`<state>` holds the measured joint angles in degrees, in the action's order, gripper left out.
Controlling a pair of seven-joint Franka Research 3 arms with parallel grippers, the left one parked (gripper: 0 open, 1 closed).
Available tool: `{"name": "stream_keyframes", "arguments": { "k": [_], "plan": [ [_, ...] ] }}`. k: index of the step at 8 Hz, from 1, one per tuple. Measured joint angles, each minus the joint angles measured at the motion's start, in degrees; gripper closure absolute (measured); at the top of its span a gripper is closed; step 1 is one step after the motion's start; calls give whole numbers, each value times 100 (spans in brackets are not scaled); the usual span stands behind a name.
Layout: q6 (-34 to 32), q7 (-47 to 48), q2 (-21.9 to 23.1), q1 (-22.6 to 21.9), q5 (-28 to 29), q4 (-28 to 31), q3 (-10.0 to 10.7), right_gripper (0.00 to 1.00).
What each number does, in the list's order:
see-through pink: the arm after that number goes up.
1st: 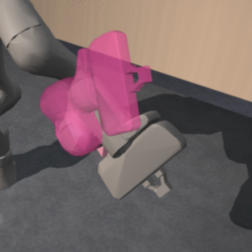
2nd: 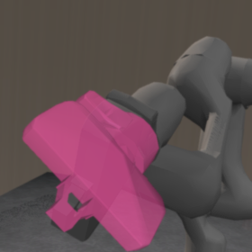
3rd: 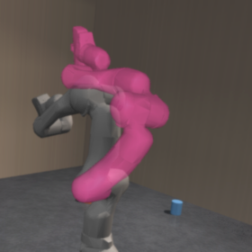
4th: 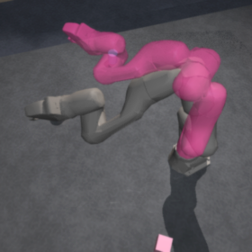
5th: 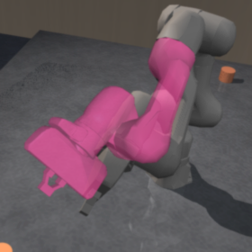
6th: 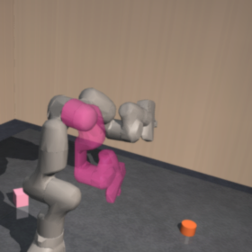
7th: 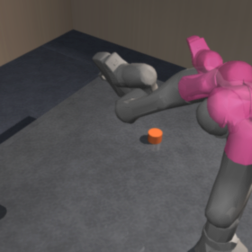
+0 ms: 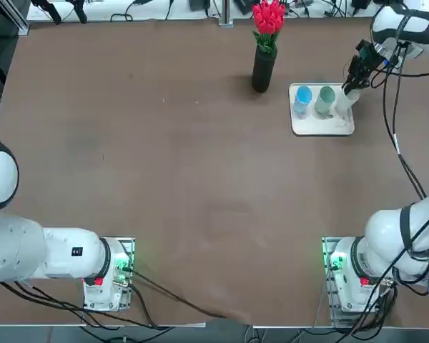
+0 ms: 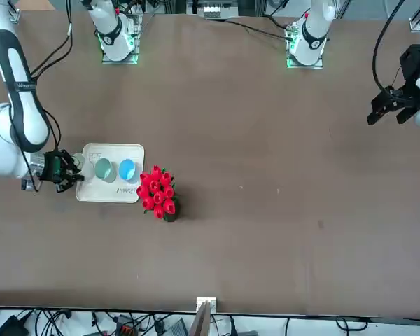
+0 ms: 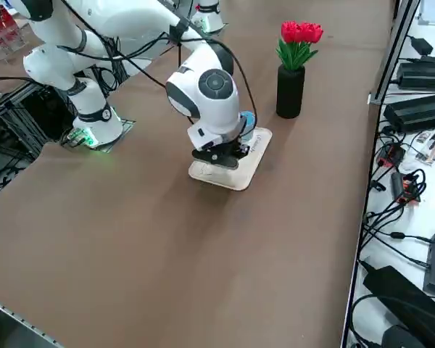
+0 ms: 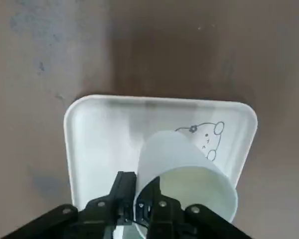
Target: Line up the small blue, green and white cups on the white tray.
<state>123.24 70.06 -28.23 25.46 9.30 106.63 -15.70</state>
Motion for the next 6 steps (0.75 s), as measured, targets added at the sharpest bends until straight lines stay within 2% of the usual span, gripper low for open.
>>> {"name": "stream_keyframes", "arguments": {
  "k": [6],
  "plan": [
    [496, 11, -63, -26, 9, 212, 4, 97]
  ]
}}
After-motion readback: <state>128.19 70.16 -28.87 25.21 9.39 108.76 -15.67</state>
